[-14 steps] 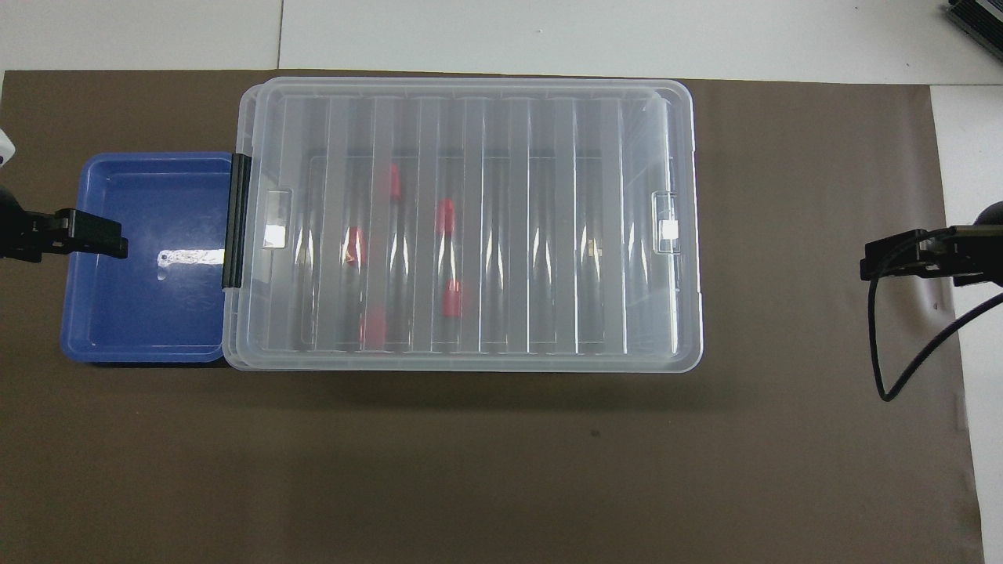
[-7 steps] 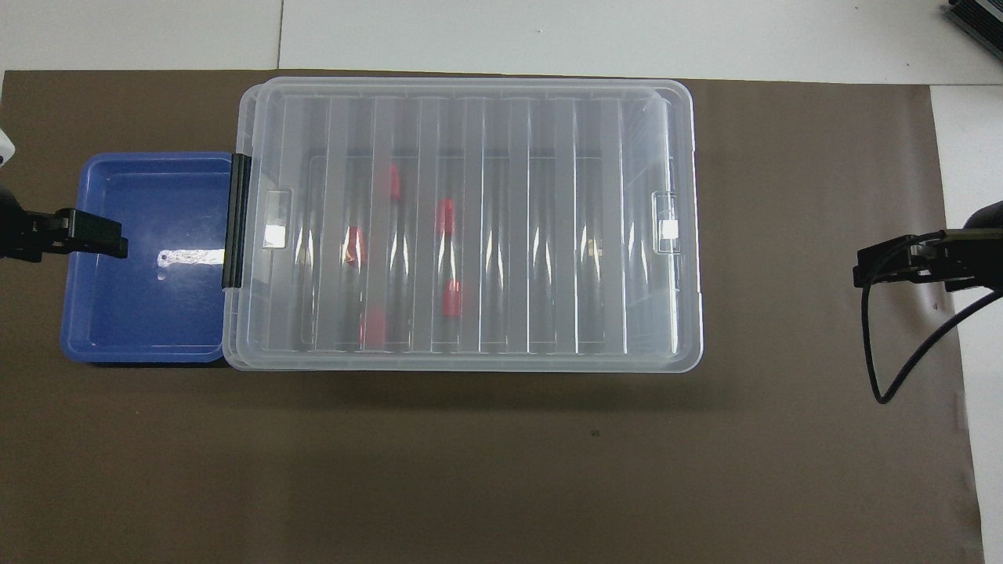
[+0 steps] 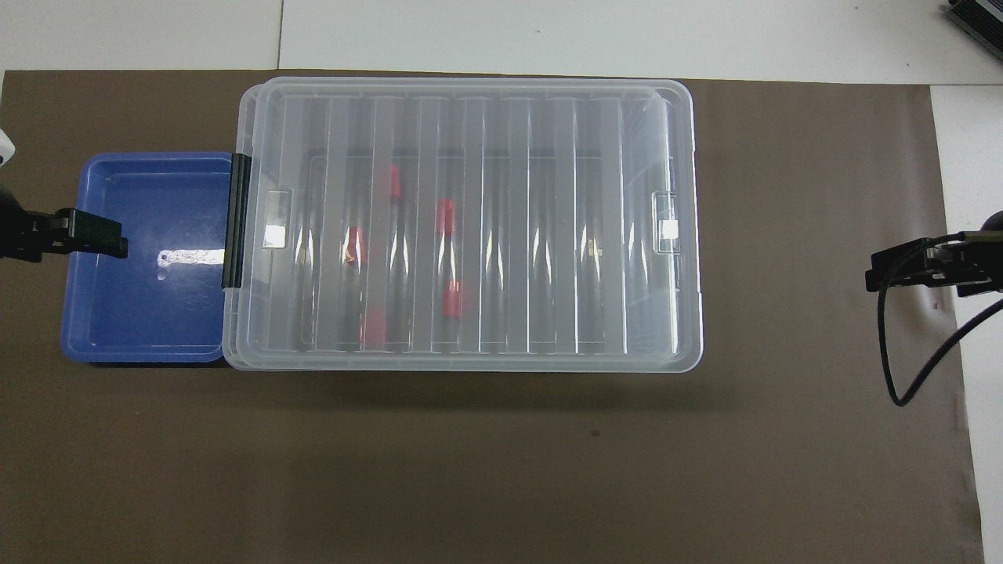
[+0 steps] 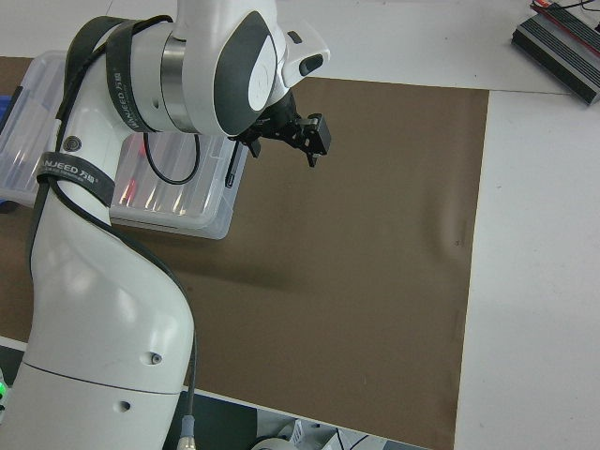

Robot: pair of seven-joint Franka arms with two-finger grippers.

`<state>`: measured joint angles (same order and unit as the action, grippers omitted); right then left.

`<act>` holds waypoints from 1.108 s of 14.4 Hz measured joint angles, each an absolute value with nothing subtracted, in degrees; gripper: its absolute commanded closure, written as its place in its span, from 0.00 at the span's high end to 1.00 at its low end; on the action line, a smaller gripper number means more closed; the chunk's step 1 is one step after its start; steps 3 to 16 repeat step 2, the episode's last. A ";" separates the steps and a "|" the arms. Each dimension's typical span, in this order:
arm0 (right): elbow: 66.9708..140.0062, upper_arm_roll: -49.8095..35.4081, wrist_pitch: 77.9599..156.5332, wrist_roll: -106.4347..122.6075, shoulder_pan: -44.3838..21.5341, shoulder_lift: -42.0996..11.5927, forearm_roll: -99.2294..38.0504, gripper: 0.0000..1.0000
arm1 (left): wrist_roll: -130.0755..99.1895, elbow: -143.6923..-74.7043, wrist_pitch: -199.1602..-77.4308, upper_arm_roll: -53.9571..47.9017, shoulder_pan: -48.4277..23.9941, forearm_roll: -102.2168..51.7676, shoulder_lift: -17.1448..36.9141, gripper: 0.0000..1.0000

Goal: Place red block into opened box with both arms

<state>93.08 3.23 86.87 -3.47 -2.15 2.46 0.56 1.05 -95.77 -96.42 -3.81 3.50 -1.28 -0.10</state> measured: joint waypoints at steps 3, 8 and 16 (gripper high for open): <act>93.06 3.16 86.87 -3.47 -2.15 2.46 0.55 1.00 | 1.04 -95.77 -96.42 -3.81 3.50 -1.29 -0.10 1.00; 93.06 3.16 86.87 -3.47 -2.15 2.46 0.55 1.00 | 1.04 -95.77 -96.42 -3.81 3.50 -1.29 -0.10 1.00; 93.06 3.16 86.87 -3.47 -2.15 2.46 0.55 1.00 | 1.04 -95.77 -96.42 -3.81 3.50 -1.29 -0.10 1.00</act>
